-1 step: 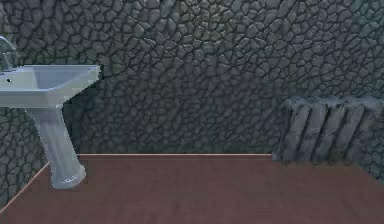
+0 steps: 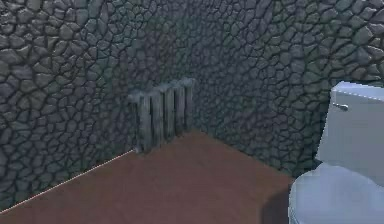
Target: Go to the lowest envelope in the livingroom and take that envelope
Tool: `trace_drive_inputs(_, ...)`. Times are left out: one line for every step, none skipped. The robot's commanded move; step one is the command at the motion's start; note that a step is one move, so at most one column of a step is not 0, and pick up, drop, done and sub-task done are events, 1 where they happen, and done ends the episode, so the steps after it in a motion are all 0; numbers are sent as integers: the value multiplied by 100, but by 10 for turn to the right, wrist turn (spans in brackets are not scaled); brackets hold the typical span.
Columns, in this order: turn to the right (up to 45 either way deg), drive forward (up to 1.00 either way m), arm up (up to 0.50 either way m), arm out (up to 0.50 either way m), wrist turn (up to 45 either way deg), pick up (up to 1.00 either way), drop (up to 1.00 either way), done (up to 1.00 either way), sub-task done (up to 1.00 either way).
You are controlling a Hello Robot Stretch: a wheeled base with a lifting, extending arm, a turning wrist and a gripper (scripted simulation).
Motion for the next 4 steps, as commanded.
trace_drive_inputs(450,0,0,0,0,0,0,0,0)
trace_drive_inputs(450,0,0,0,0,0,0,0,0)
trace_drive_inputs(180,0,0,0,0,0,0,0,0)
trace_drive_inputs(0,100,0,0,0,0,0,0,0)
